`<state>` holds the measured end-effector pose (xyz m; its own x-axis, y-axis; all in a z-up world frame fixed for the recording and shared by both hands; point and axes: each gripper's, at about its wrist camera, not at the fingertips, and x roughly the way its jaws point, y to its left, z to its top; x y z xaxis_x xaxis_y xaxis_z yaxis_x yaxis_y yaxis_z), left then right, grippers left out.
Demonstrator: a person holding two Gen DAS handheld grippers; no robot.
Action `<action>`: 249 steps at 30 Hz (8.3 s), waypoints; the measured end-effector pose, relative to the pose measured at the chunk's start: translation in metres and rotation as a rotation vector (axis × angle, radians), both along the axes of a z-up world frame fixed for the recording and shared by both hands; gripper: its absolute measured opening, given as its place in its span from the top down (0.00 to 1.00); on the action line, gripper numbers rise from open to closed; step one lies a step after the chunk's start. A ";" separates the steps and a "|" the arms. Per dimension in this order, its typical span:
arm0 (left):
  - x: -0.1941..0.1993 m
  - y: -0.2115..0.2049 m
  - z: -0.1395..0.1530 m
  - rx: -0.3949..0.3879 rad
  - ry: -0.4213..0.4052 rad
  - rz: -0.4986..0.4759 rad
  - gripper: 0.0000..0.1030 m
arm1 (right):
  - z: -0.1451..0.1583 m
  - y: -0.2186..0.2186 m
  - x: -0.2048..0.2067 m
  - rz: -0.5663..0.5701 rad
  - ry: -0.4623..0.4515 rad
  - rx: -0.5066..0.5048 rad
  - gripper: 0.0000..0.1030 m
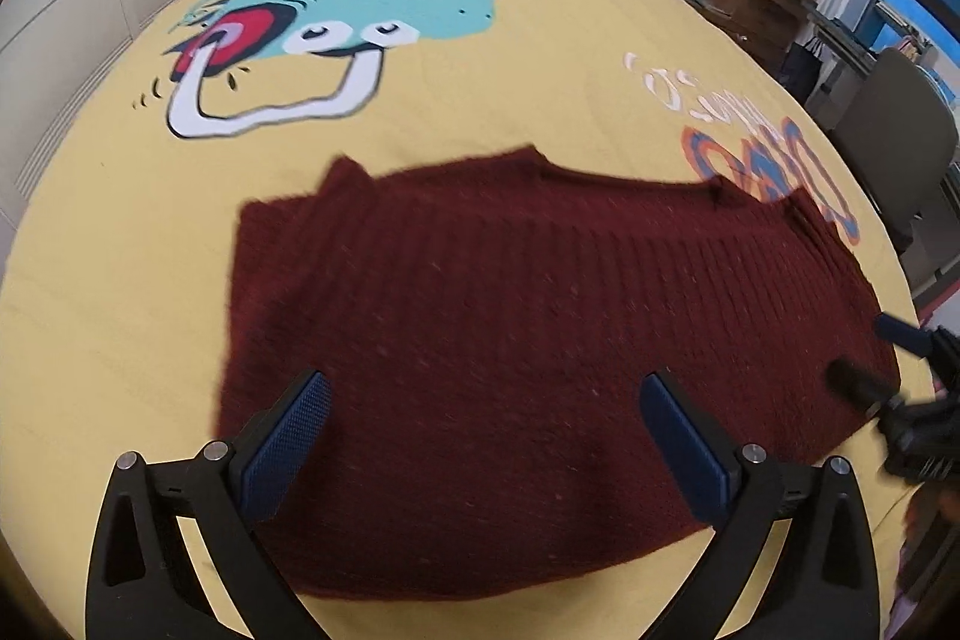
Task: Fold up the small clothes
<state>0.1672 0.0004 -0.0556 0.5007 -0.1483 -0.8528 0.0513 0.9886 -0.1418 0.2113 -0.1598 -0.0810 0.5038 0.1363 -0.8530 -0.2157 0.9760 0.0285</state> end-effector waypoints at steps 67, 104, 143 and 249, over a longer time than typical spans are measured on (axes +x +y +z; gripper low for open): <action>0.006 0.024 0.046 -0.230 0.128 -0.041 0.72 | 0.002 -0.164 -0.110 -0.316 -0.017 0.074 0.00; 0.049 -0.274 0.018 0.035 0.211 -0.273 0.03 | -0.002 -0.265 -0.130 -0.440 0.036 0.135 0.00; -0.016 -0.067 0.026 -0.126 0.217 -0.035 0.01 | 0.018 -0.079 0.050 -0.035 0.376 0.138 0.61; 0.018 -0.026 0.003 -0.130 0.166 -0.100 0.06 | 0.023 -0.005 -0.005 -0.010 0.129 0.157 0.17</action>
<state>0.1848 -0.0251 -0.0524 0.3326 -0.3044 -0.8926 0.1139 0.9525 -0.2824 0.2065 -0.1643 -0.0577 0.3933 0.2684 -0.8794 -0.1907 0.9595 0.2075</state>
